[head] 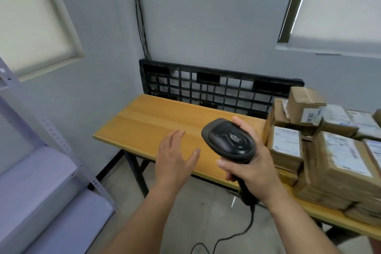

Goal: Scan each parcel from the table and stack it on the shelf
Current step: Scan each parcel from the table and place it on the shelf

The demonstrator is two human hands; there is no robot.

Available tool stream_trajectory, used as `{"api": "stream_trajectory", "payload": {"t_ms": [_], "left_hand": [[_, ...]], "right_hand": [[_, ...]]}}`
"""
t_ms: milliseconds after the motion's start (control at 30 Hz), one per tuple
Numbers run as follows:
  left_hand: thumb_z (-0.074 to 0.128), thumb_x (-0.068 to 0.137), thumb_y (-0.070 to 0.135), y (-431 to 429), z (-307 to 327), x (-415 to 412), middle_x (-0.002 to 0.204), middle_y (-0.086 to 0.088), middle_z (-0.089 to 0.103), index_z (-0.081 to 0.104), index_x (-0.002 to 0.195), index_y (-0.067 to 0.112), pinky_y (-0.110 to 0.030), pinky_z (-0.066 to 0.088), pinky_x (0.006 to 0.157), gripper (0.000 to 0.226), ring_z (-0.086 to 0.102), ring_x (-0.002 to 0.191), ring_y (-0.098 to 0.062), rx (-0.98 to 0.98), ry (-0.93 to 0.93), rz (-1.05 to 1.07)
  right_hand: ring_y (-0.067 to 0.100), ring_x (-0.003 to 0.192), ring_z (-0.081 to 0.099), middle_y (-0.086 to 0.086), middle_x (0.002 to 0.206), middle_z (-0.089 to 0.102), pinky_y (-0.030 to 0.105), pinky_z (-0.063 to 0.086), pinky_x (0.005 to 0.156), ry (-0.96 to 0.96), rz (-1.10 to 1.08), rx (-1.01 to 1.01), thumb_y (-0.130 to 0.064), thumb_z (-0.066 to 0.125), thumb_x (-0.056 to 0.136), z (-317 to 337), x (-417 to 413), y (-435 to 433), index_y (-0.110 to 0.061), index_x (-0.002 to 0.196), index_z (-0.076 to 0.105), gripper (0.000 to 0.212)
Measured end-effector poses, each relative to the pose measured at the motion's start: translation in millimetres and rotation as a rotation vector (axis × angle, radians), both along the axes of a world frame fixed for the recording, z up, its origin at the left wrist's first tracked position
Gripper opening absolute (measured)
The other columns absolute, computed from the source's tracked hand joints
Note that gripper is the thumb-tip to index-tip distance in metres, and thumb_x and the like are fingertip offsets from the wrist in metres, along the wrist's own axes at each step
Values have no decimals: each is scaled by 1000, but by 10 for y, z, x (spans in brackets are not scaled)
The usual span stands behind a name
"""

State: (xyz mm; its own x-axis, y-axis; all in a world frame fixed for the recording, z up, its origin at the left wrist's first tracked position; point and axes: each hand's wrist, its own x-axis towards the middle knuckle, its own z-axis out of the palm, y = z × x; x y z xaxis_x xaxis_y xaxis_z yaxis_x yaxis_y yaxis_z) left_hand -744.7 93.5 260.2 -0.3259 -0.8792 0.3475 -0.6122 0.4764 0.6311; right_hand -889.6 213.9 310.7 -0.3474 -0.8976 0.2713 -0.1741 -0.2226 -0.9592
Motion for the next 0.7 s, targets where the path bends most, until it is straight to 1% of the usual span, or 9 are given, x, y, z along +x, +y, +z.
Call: {"api": "stream_trajectory", "payload": {"t_ms": [67,167,233,333,400,500,567,633,700], "left_hand": [[62,89,44,167,-16,-264,147,2,38,40,142,20,-29,27,110,63,32,136,-15,23,-4,-44],[61,89,45,372,-26,-603,145,4,39,38,143,21,-27,29,107,63,33,133,-13,21,-22,-110],[61,89,45,472,-14,-812,144,4,40,38,143,21,-26,29,107,63,34,133,-13,31,-26,-143],[59,90,45,585,0,-1111,146,4,38,35,145,22,-29,31,110,64,33,135,-13,67,-33,-196],[58,90,46,644,0,-1293,146,4,38,33,146,23,-30,31,111,65,32,135,-13,95,-45,-238],[58,91,46,706,3,-1531,148,4,37,32,147,23,-29,29,110,66,31,137,-13,118,-59,-296],[58,91,46,722,28,-1677,149,4,36,31,147,24,-29,29,110,66,30,137,-12,133,-59,-334],[58,91,46,708,78,-1839,150,5,34,28,149,26,-29,30,108,68,29,138,-12,143,-56,-371],[58,91,46,657,149,-2018,150,5,33,26,149,27,-30,30,107,69,29,138,-12,127,-53,-403]], "right_hand": [[20,55,64,0,111,65,31,53,48,-8,-36,-2,-10,83,63,-27,-217,192,-46,133,47,86],[23,53,62,-2,109,66,32,53,48,-20,-90,15,2,84,68,-41,-515,463,-42,135,46,89],[25,53,62,-5,109,66,35,54,50,-23,-129,22,4,82,70,-45,-692,623,-44,135,46,89],[25,57,64,-7,111,65,37,56,51,-17,-203,16,-8,83,64,-59,-910,831,-50,132,48,87],[25,56,64,-4,115,63,38,56,52,-29,-256,16,-10,83,63,-75,-1031,960,-50,131,48,86],[29,54,64,4,117,63,41,57,54,-30,-329,31,2,82,70,-99,-1193,1122,-45,134,46,88],[30,53,63,9,115,63,41,57,54,-26,-370,33,4,81,71,-107,-1294,1198,-43,136,45,87],[30,53,63,12,114,63,40,57,54,-18,-408,29,3,81,72,-101,-1390,1242,-47,133,46,87],[30,52,64,13,114,63,40,57,55,-2,-442,27,0,82,72,-67,-1479,1255,-57,127,47,87]]}}
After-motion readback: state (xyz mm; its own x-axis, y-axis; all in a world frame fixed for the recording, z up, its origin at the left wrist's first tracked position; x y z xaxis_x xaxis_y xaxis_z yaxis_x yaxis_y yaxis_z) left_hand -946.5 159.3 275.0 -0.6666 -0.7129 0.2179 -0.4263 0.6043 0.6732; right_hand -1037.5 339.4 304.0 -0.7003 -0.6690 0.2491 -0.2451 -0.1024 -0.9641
